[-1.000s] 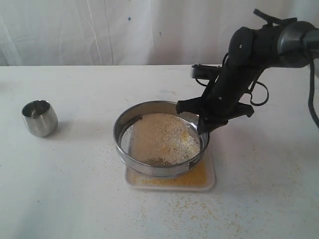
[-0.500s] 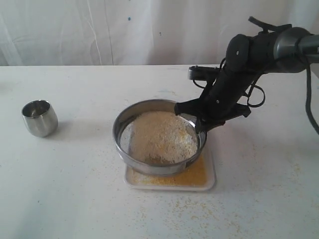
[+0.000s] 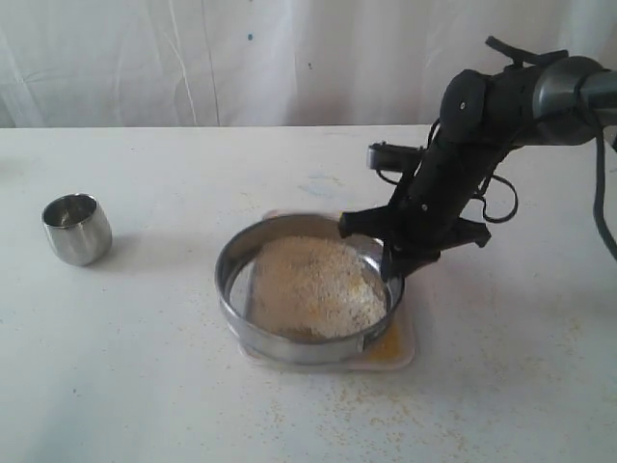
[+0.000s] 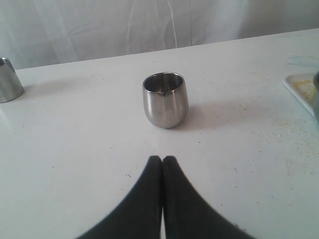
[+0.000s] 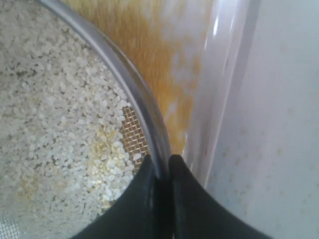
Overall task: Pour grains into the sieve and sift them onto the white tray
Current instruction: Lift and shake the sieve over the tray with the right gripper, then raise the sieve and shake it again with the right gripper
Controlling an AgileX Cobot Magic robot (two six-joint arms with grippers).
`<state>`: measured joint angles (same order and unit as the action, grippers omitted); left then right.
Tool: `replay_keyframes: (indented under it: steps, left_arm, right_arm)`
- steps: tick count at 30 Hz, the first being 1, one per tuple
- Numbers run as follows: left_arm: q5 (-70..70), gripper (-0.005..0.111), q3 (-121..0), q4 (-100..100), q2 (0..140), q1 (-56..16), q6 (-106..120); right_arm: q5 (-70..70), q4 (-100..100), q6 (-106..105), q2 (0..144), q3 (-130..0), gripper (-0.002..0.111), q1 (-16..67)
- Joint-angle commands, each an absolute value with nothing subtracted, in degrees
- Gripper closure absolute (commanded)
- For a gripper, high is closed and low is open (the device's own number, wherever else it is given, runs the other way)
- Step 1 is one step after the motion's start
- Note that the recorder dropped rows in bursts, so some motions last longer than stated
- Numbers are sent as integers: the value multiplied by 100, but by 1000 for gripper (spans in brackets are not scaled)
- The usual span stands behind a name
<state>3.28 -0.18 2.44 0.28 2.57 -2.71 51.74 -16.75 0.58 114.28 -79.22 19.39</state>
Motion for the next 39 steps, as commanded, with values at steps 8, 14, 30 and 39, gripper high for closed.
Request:
replay_keyframes:
  steps: [8,14,30,39]
  left_arm:
    - [299,107,0,197,0,259,-267]
    - [299,107,0,197,0,259,-267]
    - [299,107,0,197,0,259,-267]
    - [299,107,0,197,0,259,-267]
  right_arm:
    - [5537,-1672,-126,11339,-7818,108,1943]
    - [4208,-1382,-242,11349,-7768,108,1943]
    - [4983,-1635,154,11263,-7749,108,1901]
    - [5400,-1493,137,11176,-7921,108,1815]
